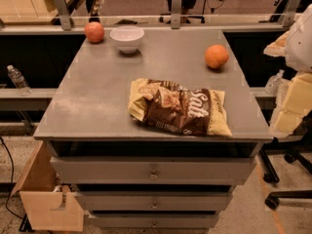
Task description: Move brown chip bag near white bowl
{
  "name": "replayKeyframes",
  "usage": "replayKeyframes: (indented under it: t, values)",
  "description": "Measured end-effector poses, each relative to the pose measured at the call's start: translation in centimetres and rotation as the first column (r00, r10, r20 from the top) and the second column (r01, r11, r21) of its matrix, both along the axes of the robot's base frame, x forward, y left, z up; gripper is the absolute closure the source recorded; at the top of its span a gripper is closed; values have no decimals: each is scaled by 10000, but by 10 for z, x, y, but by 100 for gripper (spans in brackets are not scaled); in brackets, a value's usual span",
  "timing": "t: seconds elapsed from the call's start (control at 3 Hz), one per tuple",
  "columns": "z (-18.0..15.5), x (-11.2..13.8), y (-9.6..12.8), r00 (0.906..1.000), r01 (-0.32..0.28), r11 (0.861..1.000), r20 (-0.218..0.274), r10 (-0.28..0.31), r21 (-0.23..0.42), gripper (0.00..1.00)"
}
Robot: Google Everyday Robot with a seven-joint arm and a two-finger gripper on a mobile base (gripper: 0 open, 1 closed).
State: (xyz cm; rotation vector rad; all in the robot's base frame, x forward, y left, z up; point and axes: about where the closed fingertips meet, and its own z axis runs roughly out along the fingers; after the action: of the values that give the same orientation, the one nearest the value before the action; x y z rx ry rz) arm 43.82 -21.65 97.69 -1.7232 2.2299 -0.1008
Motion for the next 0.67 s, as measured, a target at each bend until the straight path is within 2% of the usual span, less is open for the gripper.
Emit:
replayKeyframes:
  t: [0.33,0.67]
  values:
    - [0,0,0,10000,0,10000,2,0,2,0]
    - [-2,18,17,9999,1,9971,-152,11,760,0]
